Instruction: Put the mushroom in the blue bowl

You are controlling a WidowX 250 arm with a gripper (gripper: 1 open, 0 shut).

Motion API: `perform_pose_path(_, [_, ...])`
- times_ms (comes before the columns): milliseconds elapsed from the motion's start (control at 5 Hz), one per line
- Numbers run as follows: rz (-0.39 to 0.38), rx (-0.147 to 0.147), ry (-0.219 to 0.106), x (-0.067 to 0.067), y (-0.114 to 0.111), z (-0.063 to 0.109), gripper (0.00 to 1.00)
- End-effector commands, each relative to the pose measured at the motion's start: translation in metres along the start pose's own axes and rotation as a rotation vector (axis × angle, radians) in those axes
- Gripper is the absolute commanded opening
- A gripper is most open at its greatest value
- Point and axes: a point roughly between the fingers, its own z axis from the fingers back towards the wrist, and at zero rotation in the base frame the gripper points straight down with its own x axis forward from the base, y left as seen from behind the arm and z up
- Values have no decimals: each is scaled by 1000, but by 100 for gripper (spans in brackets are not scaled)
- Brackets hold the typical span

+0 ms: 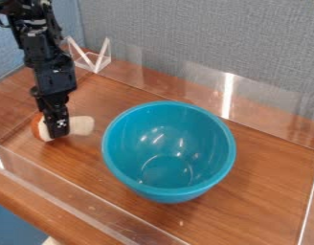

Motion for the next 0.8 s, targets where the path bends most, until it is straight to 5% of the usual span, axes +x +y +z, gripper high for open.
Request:
perform_pose_path(0, [-1, 71, -45, 4, 4, 30, 0])
perform_pose_path(400, [-24, 88, -52, 9, -5, 49, 0])
perform_pose_path(600, [-102, 118, -50, 27, -26, 77, 0])
